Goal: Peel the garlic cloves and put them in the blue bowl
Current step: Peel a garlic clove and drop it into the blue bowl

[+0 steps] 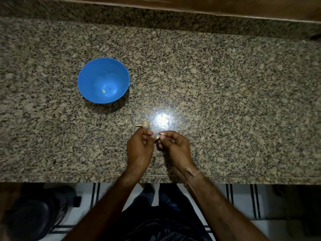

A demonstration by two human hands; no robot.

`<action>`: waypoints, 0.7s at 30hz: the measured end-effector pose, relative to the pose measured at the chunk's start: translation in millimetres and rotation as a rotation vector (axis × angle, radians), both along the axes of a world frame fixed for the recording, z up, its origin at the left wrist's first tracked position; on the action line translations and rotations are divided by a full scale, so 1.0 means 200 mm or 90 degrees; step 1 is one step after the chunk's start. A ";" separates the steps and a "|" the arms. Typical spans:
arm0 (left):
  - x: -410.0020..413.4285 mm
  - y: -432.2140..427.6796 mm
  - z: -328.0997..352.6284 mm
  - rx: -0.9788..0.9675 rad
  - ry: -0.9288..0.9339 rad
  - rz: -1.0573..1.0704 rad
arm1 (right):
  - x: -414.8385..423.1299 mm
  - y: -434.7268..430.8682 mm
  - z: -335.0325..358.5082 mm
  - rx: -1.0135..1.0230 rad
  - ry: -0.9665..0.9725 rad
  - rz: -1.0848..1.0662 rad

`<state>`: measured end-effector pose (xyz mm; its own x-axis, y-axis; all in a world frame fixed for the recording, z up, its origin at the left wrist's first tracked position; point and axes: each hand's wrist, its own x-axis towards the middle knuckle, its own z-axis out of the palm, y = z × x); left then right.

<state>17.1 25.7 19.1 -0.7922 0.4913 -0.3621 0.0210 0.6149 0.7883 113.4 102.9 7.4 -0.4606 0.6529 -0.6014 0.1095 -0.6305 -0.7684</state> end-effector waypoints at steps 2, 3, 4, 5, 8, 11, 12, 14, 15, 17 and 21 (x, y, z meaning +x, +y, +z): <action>0.01 -0.01 0.00 0.030 -0.013 -0.001 | 0.00 0.01 0.00 -0.019 -0.007 -0.020; 0.01 -0.01 0.01 0.051 -0.027 -0.007 | 0.00 0.01 -0.01 -0.027 -0.010 -0.030; 0.02 -0.01 0.02 0.074 -0.047 -0.010 | -0.01 0.01 0.00 -0.034 -0.007 -0.038; 0.03 -0.01 0.03 0.088 -0.060 -0.012 | -0.01 0.01 0.00 -0.043 -0.003 -0.042; 0.03 -0.01 0.02 0.092 -0.041 0.002 | -0.01 0.00 0.02 -0.043 0.004 -0.028; 0.01 -0.02 0.03 0.086 -0.008 0.013 | 0.02 0.02 0.02 0.117 -0.074 0.054; 0.01 -0.02 0.03 0.084 -0.001 0.015 | 0.03 0.03 0.02 0.255 -0.147 0.118; 0.01 -0.03 0.03 0.076 0.002 0.016 | 0.05 0.05 0.01 0.522 -0.333 0.258; 0.01 -0.03 0.03 0.072 0.000 0.017 | 0.05 0.05 0.02 0.601 -0.408 0.298; 0.02 -0.03 0.02 0.068 -0.006 0.022 | 0.05 0.07 0.01 0.670 -0.425 0.283; 0.01 -0.03 0.03 0.064 -0.011 0.016 | 0.05 0.08 0.00 0.426 -0.114 0.210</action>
<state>18.9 19.1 25.3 -0.7988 0.5059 -0.3256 -0.0071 0.5332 0.8460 123.3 118.1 6.4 -0.6278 0.7493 -0.2107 0.3700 0.0492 -0.9277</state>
